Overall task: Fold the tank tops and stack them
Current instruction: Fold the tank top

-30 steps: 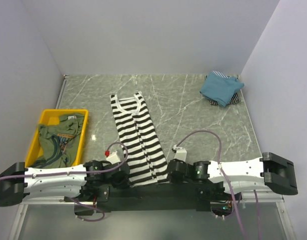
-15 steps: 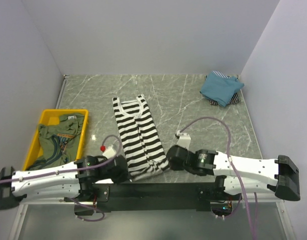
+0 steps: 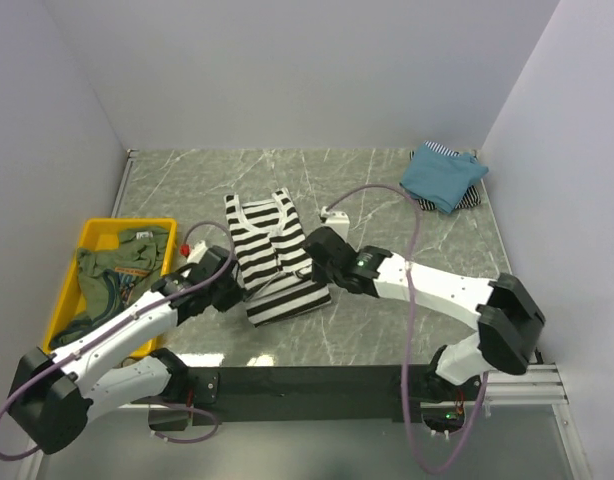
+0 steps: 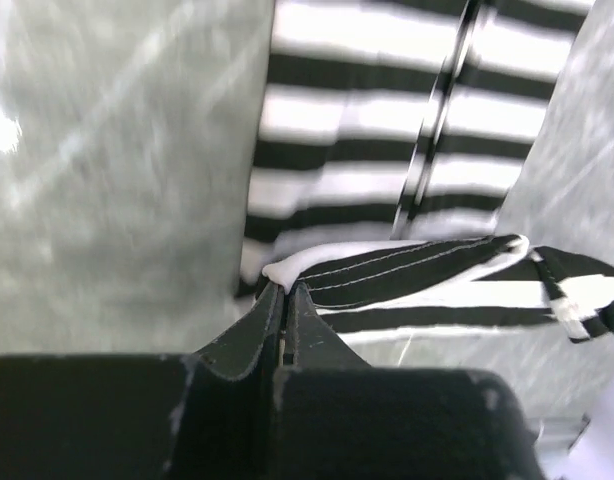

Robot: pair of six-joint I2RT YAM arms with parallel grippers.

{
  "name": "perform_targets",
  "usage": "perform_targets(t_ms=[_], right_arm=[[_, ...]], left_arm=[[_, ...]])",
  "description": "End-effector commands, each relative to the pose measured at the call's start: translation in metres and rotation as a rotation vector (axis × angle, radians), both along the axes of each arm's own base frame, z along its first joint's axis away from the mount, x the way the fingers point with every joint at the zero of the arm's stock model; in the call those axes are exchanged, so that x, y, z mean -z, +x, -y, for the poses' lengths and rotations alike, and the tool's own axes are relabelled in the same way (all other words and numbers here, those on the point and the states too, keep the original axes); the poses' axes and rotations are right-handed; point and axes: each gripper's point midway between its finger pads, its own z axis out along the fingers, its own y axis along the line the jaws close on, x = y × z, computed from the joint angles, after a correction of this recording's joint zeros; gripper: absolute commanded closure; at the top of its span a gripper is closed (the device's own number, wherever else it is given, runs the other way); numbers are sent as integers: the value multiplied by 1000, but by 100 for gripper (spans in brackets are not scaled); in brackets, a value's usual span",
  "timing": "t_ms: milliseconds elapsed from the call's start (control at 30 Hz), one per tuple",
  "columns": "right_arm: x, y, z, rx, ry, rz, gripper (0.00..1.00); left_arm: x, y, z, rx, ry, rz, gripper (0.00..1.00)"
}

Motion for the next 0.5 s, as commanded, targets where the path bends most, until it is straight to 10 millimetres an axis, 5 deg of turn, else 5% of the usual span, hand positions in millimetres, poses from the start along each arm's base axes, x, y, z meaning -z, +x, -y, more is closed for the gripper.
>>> perform_targets(t_ms=[0,133,467], right_arm=[[-24,38,-20,-15,32,100,100],[-21,66,-40,-28,19,109,100],[-3,116,-61,-25,13,88,100]], left_arm=[[-28,41,2,36,-3,135,99],[-27,77,-7,-11,16,156,99],[-23,127,-21,-73,2,194,99]])
